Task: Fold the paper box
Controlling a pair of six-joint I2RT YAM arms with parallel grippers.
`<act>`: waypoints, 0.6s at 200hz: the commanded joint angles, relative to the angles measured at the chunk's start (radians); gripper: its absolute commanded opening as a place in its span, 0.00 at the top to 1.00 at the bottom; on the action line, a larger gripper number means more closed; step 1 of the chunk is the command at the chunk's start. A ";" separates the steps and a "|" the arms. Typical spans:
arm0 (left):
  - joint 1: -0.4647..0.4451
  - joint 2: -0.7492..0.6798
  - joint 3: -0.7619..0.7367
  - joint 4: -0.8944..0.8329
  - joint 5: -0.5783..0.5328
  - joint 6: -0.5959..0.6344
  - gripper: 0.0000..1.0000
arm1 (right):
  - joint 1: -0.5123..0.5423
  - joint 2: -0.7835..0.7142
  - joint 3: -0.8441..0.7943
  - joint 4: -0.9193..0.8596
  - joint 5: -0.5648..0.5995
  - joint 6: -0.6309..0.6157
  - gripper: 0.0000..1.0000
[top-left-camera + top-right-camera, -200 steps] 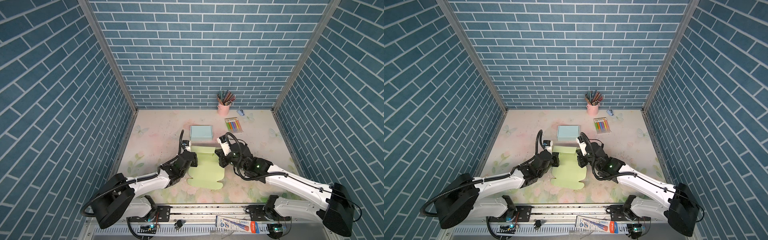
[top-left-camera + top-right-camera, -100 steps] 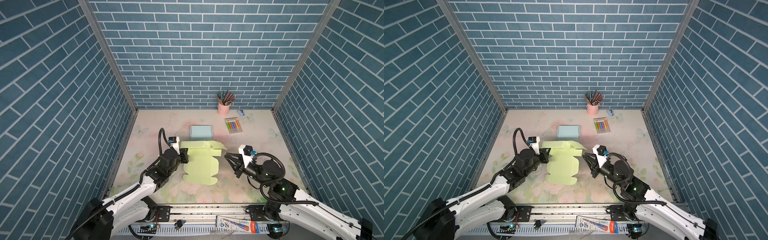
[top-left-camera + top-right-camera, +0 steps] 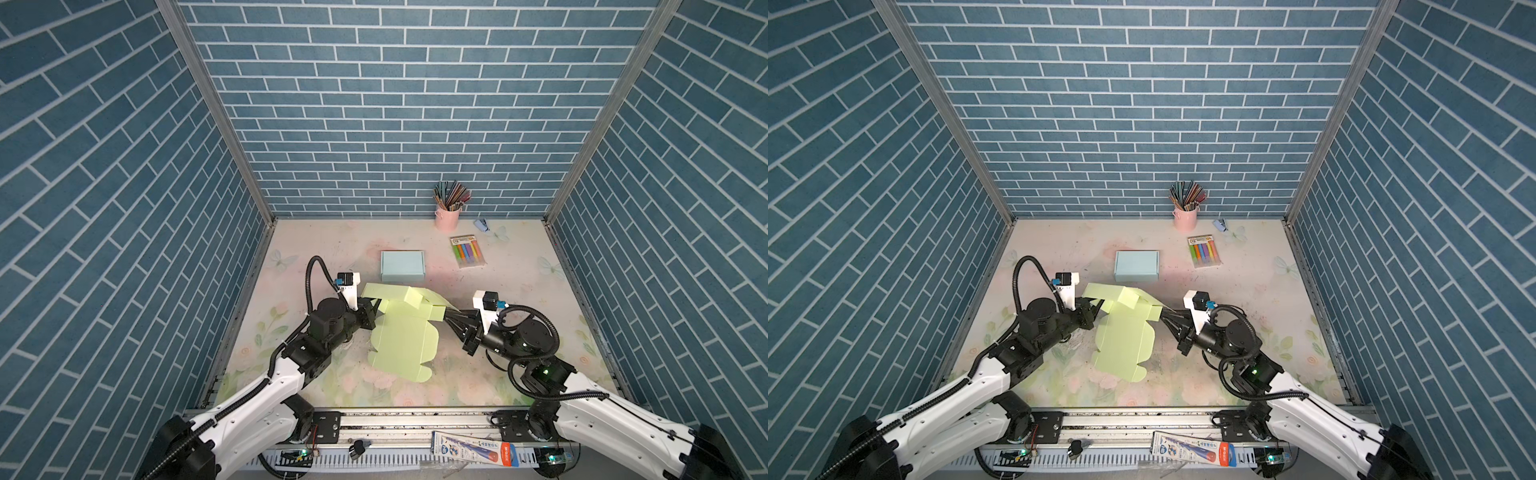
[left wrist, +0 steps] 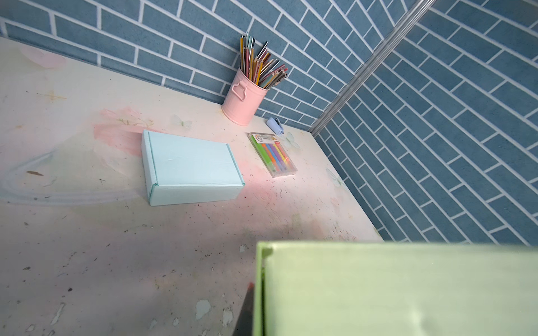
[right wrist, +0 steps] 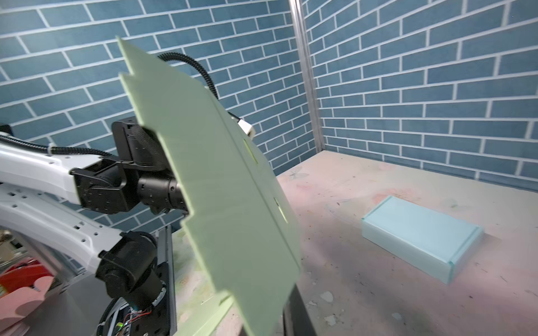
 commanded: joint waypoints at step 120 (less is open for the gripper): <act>0.005 0.069 -0.008 0.094 0.044 -0.032 1.00 | 0.008 0.277 0.157 -0.025 0.031 0.010 0.96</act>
